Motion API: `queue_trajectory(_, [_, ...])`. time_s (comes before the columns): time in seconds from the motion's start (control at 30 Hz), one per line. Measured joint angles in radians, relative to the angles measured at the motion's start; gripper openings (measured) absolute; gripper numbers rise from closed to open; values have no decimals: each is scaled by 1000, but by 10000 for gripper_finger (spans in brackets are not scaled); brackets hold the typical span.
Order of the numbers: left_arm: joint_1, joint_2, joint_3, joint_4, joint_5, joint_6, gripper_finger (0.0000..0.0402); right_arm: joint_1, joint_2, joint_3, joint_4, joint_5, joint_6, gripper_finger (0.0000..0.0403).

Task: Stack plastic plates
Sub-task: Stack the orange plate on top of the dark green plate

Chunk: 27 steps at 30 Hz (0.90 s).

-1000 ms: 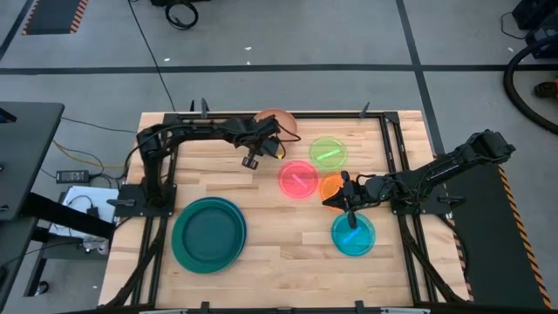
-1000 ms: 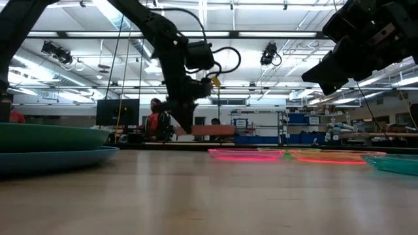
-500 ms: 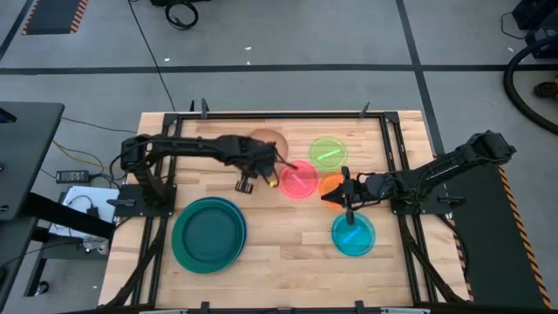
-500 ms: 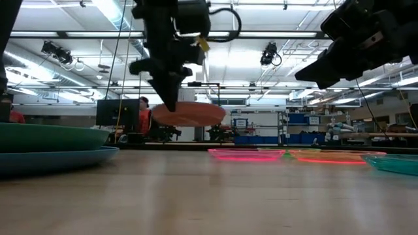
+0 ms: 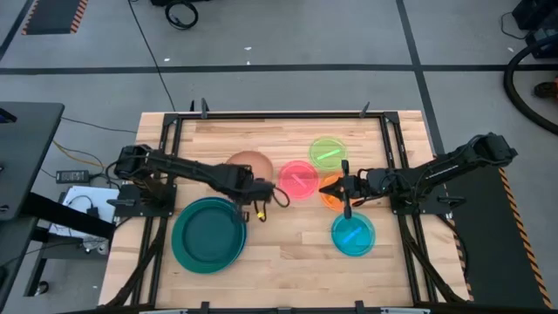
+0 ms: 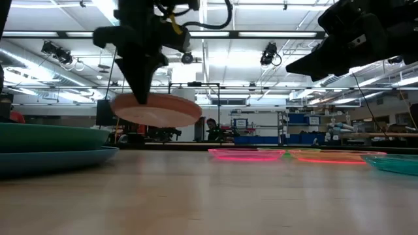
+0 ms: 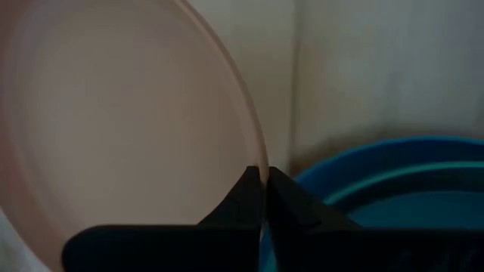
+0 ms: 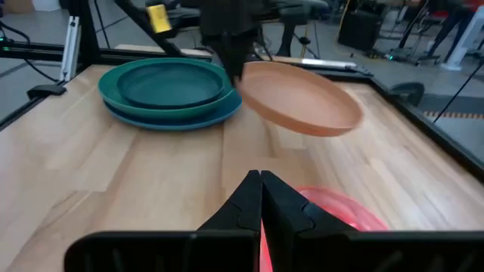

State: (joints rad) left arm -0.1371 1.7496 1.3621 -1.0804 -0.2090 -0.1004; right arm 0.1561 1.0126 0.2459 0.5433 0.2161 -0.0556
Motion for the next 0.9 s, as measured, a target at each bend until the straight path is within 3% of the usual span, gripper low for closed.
queue_trajectory(0.37, [-189,0,0,-24,0,-440,14,-55,0,0,84,-4,-79,11])
queue_trajectory(0.67, [-328,0,0,-39,5,-771,15,-133,0,0,164,-87,-124,11])
queue_trajectory(0.9, [-415,1,0,-37,64,-1024,16,-197,0,0,203,-92,-146,11])
